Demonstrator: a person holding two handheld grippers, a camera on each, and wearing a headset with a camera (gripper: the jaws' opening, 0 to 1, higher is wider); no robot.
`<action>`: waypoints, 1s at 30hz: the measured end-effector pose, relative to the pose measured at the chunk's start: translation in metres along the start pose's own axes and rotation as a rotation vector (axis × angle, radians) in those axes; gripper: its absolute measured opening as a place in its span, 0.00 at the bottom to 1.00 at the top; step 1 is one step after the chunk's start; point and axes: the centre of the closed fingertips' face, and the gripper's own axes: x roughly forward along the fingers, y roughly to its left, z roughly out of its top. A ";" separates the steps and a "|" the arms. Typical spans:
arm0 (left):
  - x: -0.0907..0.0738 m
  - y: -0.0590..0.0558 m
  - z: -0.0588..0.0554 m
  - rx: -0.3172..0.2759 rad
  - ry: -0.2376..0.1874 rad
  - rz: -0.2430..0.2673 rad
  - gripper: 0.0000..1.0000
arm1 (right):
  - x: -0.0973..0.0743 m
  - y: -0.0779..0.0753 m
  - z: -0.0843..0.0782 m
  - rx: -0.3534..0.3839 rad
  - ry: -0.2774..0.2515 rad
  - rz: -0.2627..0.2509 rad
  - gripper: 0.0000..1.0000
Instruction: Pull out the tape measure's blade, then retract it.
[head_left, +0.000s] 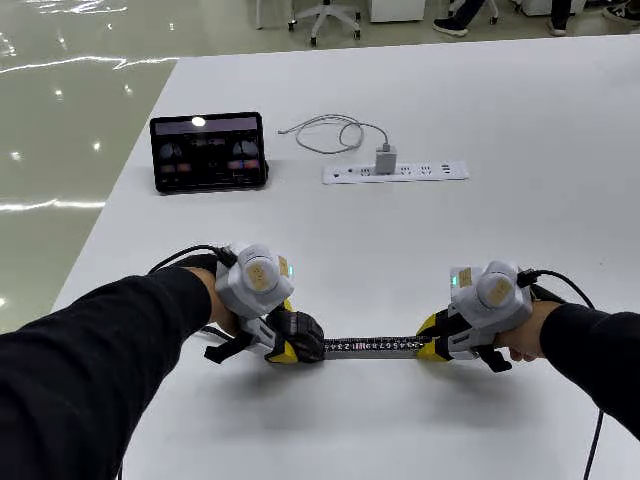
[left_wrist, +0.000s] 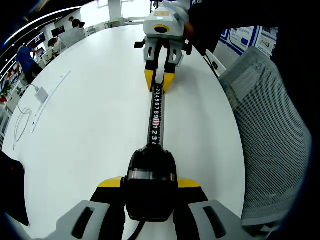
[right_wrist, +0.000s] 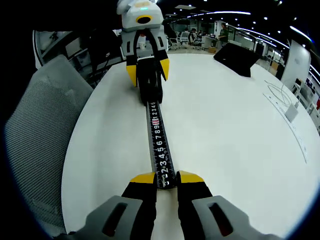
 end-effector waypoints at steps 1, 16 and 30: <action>0.000 0.000 0.000 -0.001 0.000 0.000 0.33 | 0.000 0.000 0.000 0.001 0.000 0.000 0.11; 0.000 0.000 0.000 -0.007 -0.004 0.003 0.33 | -0.009 -0.003 -0.008 -0.002 0.015 -0.009 0.11; 0.000 0.000 0.000 -0.011 -0.001 0.006 0.33 | -0.018 -0.007 -0.022 -0.006 0.038 -0.016 0.11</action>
